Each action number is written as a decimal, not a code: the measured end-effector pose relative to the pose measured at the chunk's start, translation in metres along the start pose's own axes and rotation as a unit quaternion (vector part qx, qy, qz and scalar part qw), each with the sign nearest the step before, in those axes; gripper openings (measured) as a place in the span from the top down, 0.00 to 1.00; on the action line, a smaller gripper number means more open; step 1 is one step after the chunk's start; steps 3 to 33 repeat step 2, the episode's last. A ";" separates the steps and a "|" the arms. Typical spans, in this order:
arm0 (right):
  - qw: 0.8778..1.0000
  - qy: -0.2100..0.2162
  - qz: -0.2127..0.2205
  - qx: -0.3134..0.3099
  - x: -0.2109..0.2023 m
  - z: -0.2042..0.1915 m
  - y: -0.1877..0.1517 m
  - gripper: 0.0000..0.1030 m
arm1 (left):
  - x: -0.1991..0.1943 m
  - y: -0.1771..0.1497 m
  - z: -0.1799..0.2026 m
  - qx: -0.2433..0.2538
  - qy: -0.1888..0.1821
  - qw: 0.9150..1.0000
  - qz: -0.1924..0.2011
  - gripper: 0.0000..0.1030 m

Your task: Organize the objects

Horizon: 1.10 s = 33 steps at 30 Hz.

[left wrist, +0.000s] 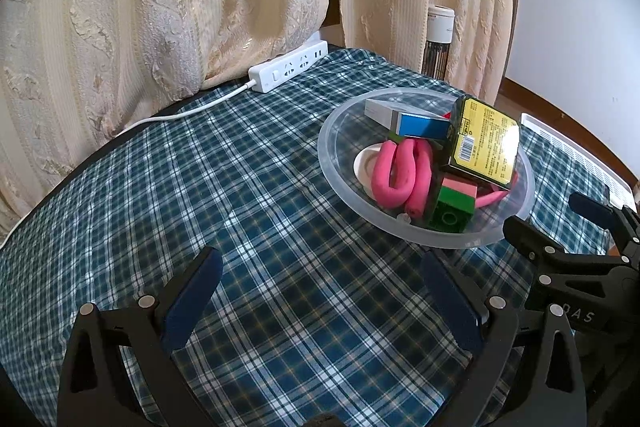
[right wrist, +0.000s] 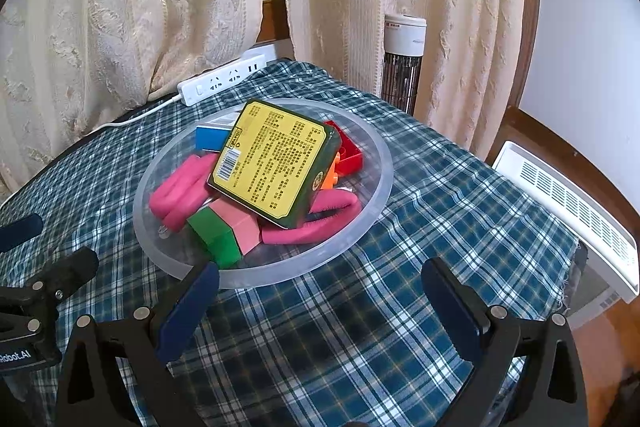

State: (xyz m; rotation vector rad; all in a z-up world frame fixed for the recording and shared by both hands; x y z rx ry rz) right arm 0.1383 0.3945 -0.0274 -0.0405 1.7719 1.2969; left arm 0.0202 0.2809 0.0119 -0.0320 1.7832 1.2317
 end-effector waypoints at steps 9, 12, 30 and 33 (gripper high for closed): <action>1.000 0.001 0.000 0.000 0.000 -0.001 0.001 0.00 | 0.000 0.000 0.000 0.000 -0.001 1.000 0.000 0.03; 1.000 0.001 0.000 0.000 0.000 -0.001 0.001 0.00 | 0.000 0.000 0.000 0.000 -0.001 1.000 0.000 0.03; 1.000 0.001 0.000 0.000 0.000 -0.001 0.001 0.00 | 0.000 0.000 0.000 0.000 -0.001 1.000 0.000 0.03; 1.000 0.001 0.000 0.000 0.000 -0.001 0.001 0.00 | 0.000 0.000 0.000 0.000 -0.001 1.000 0.000 0.03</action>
Point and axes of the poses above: each gripper's, at about its wrist camera, not at the fingertips, and x roughly the way its jaws point, z to its right, y to its top, the point moved 7 cm from there along x, roughly the way its jaws point, and after that the axes turned 2 degrees about z, right-handed, at the moved point
